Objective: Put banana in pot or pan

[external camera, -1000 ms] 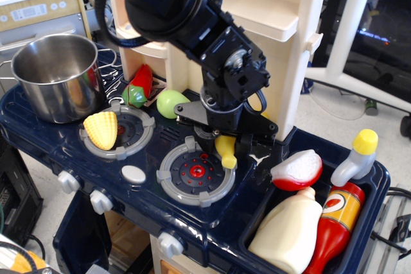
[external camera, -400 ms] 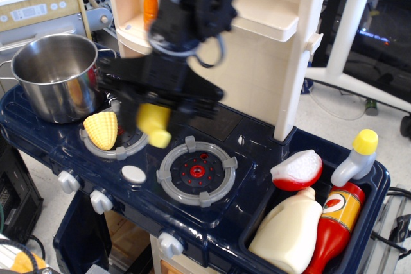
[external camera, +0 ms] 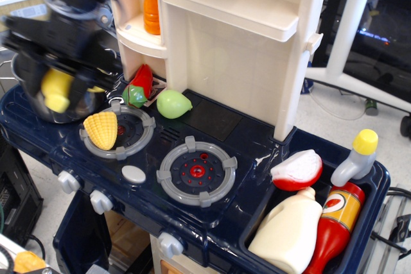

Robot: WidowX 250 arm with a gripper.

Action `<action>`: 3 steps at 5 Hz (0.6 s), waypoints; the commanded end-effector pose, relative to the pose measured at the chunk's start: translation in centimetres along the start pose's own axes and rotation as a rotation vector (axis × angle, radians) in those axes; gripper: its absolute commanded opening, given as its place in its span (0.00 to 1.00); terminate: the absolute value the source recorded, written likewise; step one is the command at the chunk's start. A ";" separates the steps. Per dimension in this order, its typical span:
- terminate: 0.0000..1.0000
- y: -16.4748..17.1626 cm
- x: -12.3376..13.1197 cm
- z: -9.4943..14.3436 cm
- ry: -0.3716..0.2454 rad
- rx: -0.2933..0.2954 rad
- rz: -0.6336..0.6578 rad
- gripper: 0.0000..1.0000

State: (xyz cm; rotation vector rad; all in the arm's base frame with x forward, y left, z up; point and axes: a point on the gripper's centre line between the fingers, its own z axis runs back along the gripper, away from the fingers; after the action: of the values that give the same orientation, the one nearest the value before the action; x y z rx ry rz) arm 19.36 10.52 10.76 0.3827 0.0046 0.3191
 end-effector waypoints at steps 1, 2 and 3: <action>0.00 5.6 4.4 -0.7 -0.105 -0.025 -0.006 0.00; 0.00 5.8 5.3 -0.6 -0.134 -0.027 -0.021 0.00; 0.00 5.3 6.1 -1.5 -0.182 -0.085 -0.014 1.00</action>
State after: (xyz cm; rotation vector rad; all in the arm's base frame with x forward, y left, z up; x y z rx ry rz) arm 22.67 17.44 10.19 0.3108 -0.1578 0.2798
